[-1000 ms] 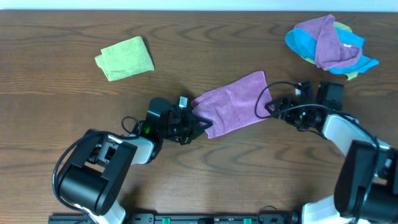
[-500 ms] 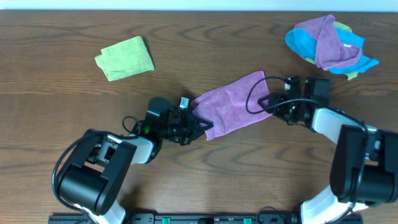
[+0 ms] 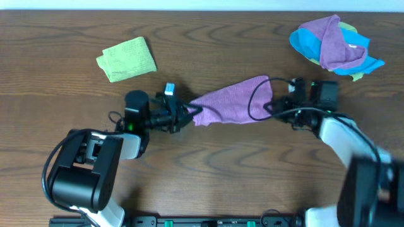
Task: Fold the cloth
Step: 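Lift the purple cloth with both grippers and stretch it toward the far edge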
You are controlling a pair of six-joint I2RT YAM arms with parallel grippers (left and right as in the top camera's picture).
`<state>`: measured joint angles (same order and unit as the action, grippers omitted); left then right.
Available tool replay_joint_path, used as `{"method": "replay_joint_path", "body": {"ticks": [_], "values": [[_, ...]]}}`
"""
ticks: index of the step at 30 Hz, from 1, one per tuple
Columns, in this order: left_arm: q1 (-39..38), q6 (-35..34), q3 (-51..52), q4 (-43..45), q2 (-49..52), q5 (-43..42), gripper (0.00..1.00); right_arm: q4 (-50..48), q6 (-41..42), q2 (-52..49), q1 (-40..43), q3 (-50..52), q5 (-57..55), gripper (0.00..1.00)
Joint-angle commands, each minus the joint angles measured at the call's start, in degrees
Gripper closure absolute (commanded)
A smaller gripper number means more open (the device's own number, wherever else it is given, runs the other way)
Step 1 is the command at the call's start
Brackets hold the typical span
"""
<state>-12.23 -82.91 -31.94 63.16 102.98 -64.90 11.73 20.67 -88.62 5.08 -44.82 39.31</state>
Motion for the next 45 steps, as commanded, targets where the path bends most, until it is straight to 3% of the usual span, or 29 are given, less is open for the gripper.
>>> {"method": "replay_joint_path", "body": {"ticks": [1,6,10,17,21,25,33,45], "values": [[1.1,-7.4,-4.2,5.0,0.4,-4.2,0.94,1.2,1.7,9.8,-1.6,-0.2,2.5,0.99],[2.4,-10.6,-11.7,5.8,0.4,-6.1,0.94,1.1,5.1,21.1,-2.5,-1.1,-2.5,0.98],[3.7,-6.9,-17.4,-1.4,0.4,-5.2,0.94,0.3,5.5,20.6,-2.5,-3.0,-4.8,0.98],[6.8,10.5,-28.0,-24.7,0.5,1.4,0.94,-6.3,5.5,8.9,-2.5,-10.4,-7.5,0.98],[7.3,16.3,-32.6,-30.9,1.2,7.9,0.94,-6.8,5.5,-1.2,-2.6,-19.5,-7.8,0.98],[7.4,17.6,-38.6,-31.2,5.7,10.2,0.94,-6.8,5.4,-9.1,-4.0,-28.9,-8.1,0.98],[8.0,21.2,-48.5,-31.5,14.3,2.2,0.94,-2.4,1.8,-12.2,-4.4,-34.8,-9.2,0.99],[11.5,25.1,-48.6,-35.6,14.3,-21.0,0.94,21.2,-9.1,-10.4,-5.5,-34.8,-7.6,0.99]]}}
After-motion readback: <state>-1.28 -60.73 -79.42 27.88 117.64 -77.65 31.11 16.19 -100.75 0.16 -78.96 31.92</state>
